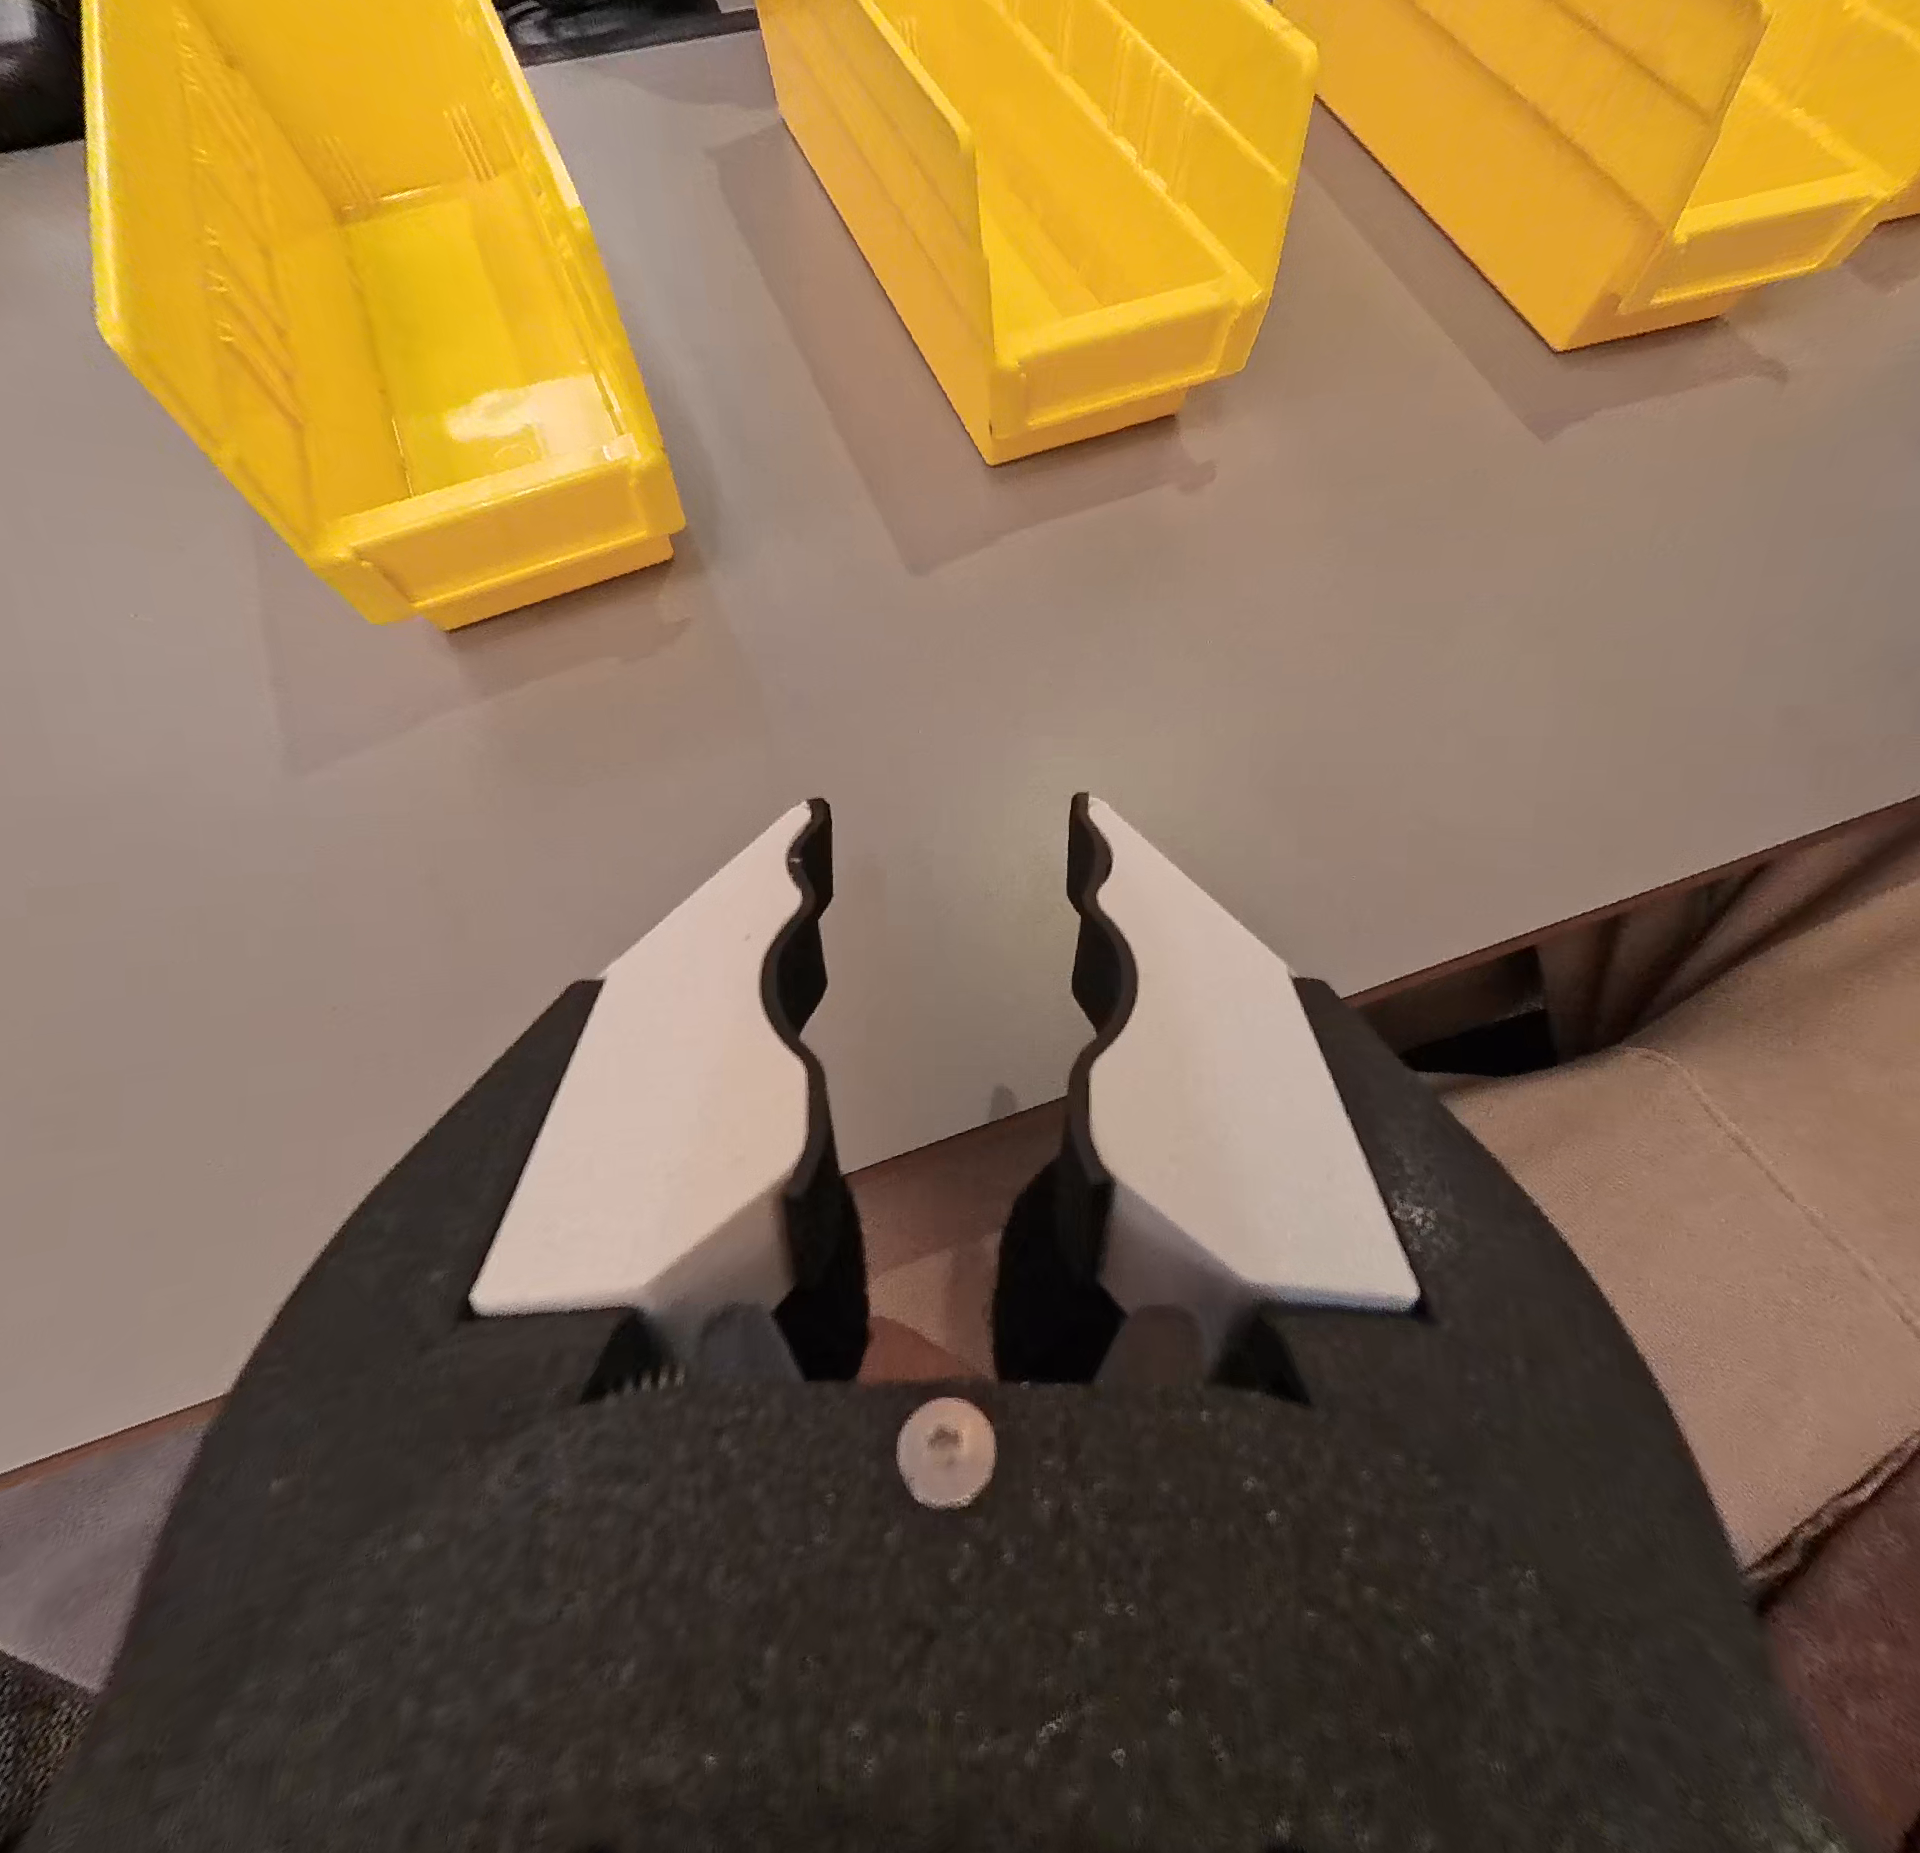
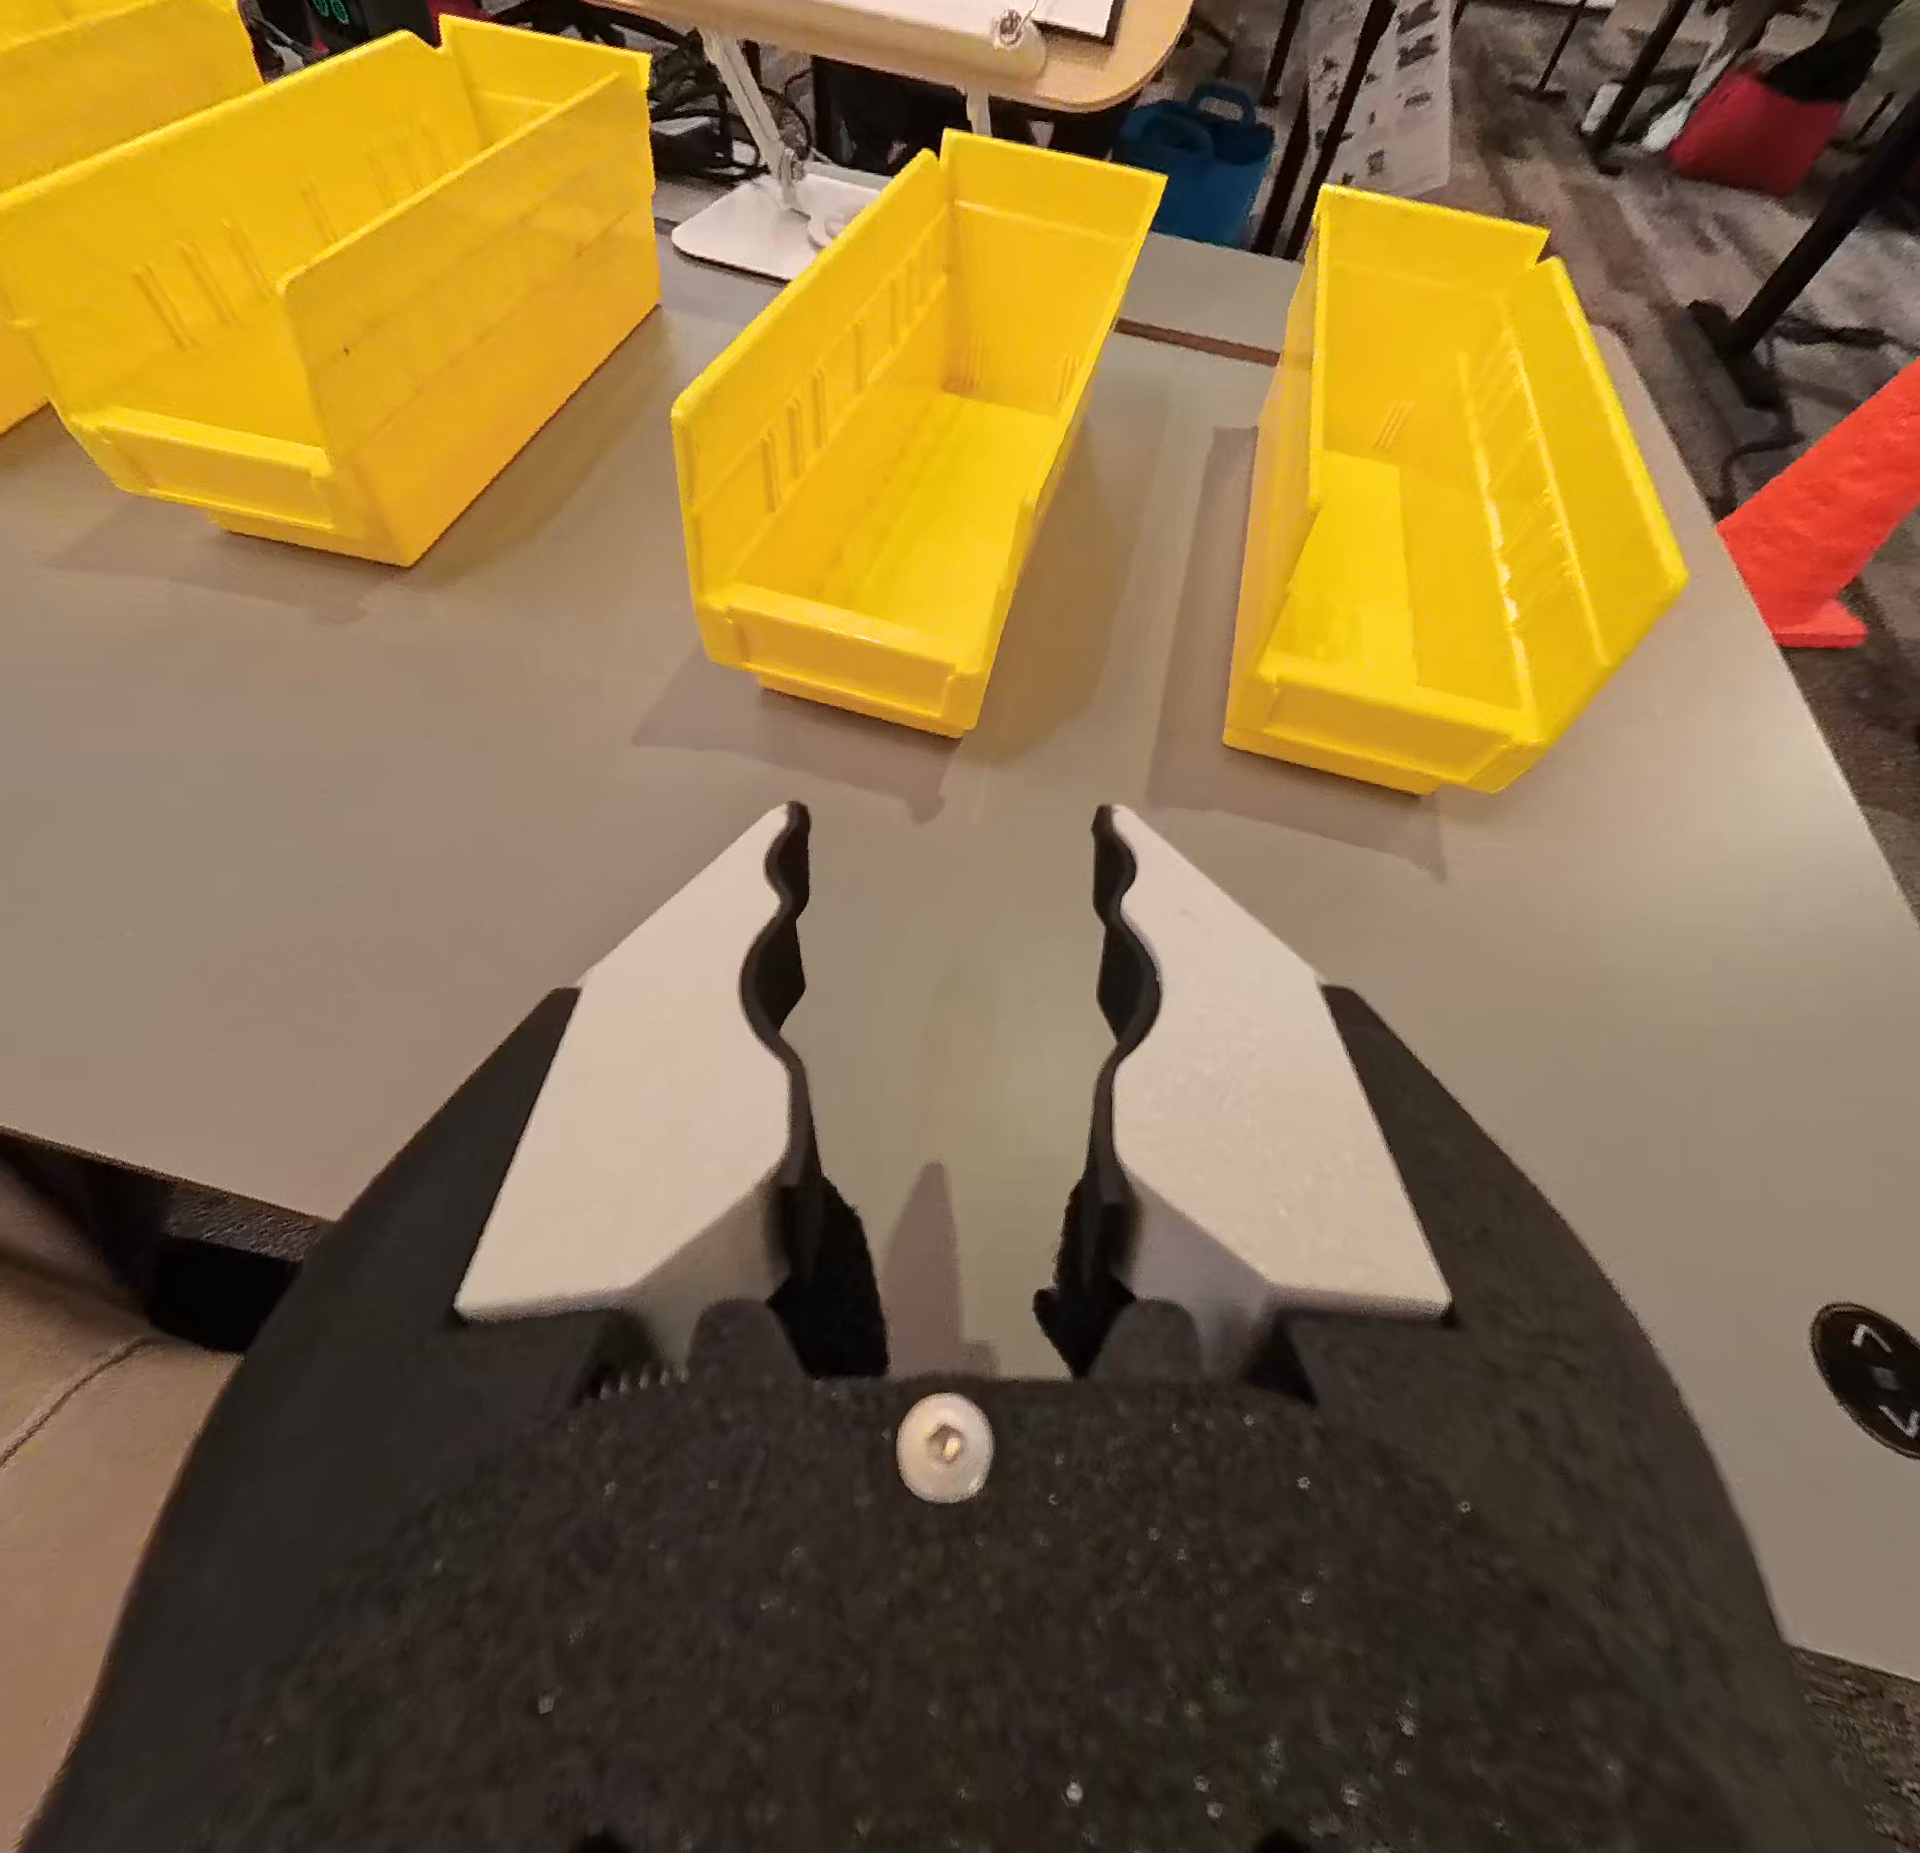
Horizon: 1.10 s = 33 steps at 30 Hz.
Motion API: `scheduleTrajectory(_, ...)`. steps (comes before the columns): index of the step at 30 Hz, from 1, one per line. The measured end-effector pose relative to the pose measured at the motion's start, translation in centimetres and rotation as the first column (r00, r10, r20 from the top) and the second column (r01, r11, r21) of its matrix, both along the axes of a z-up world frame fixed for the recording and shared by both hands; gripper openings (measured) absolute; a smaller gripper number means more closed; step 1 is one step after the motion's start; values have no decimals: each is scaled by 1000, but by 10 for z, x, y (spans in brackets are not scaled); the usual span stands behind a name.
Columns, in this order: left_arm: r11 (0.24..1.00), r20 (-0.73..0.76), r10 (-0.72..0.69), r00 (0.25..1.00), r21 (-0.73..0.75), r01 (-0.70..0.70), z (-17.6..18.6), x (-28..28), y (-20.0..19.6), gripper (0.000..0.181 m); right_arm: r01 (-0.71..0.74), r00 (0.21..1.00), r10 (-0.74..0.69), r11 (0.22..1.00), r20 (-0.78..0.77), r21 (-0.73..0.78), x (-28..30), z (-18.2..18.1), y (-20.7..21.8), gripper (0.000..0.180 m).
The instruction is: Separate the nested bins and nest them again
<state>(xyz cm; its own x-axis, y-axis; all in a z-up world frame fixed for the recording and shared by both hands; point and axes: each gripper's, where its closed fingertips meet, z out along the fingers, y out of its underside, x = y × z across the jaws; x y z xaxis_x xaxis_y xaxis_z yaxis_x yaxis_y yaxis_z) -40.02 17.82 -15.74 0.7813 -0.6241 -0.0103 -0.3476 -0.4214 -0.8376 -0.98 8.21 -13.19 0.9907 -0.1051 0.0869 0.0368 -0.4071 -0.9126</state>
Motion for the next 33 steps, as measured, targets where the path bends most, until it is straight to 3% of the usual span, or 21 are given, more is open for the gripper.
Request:
scheduleTrajectory(8, 1000, -11, 0, 1000, -6, 0, -2, 0, 0, 43, 1, 1000, -1, 1000, 13, -10, 2, -1, -1, 50)
scheduleTrajectory(11, 1000, -12, 1, 1000, -11, -1, -2, 0, 0, 43, 35, 999, -35, 998, -7, 51, 12, 8, 1, 48)
scheduleTrajectory(20, 1000, 4, 5, 1000, -23, -5, -3, -5, -5, 43, 305, 949, -313, 943, 36, 135, 164, 20, 38, 47)
scheduleTrajectory(27, 998, 44, 10, 999, -60, -8, -4, -8, -7, 41, 333, 943, -333, 943, 2, 6, 229, -18, 99, 46)
scheduleTrajectory(30, 998, 37, 17, 999, -58, -15, -4, -9, -7, 41, 327, 944, -328, 945, -33, -16, 239, -32, 119, 33)
scheduleTrajectory(32, 998, 33, 23, 999, -62, -21, -5, -10, -6, 41, 288, 954, -286, 958, -92, 2, 236, -32, 129, 7)
scheduleTrajectory(33, 998, 33, 26, 999, -67, -23, -6, -11, -6, 41, 299, 947, -297, 954, -120, 5, 236, -32, 130, 4)
